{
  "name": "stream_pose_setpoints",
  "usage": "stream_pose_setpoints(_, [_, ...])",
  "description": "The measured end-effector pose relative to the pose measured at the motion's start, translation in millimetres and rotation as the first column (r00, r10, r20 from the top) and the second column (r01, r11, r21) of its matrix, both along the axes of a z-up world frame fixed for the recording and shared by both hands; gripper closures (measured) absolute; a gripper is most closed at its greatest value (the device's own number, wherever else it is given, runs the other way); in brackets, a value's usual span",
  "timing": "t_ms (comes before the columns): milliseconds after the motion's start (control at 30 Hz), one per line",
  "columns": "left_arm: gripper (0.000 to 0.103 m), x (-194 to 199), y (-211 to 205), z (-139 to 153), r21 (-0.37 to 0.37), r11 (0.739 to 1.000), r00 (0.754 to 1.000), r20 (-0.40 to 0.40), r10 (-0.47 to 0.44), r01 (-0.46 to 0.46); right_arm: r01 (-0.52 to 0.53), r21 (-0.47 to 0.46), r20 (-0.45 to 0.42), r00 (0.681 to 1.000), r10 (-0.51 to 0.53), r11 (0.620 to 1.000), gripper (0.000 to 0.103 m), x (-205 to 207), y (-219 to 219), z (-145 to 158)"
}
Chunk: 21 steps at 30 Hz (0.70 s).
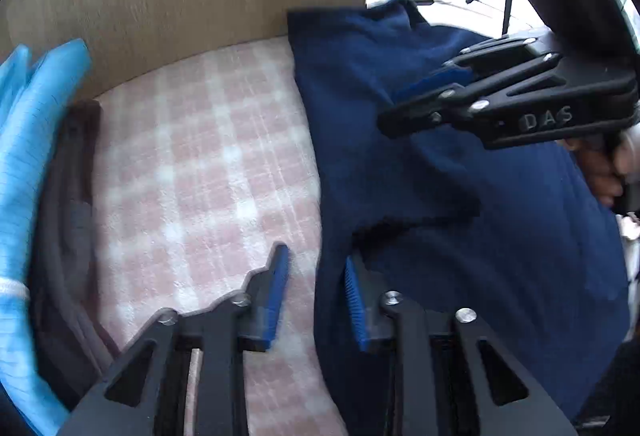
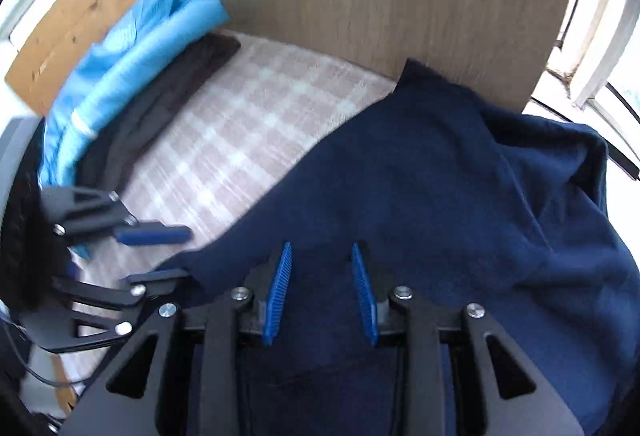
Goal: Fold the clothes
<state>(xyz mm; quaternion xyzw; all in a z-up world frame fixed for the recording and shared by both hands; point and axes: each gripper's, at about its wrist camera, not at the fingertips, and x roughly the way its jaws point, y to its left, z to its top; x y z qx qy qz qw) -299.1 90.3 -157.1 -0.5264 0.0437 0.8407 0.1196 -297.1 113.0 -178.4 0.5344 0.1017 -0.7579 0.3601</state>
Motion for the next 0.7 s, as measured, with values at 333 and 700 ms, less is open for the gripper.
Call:
stream_pose_setpoints(333, [0.07,41.6,-36.6,32.7,0.155,0.981,0.993,0.002,0.12,-0.119,0.141,-0.073,0.122,0.984,-0.131,0.987,0.066,-22.6,21.2,13.7])
stream_pose_setpoints(700, [0.067,208.3,-79.3,70.1,0.085,0.959,0.962,-0.002,0.273,-0.271,-0.095,0.355,-0.073,0.989,0.128,0.93,0.064,44.4,-29.0,-21.0])
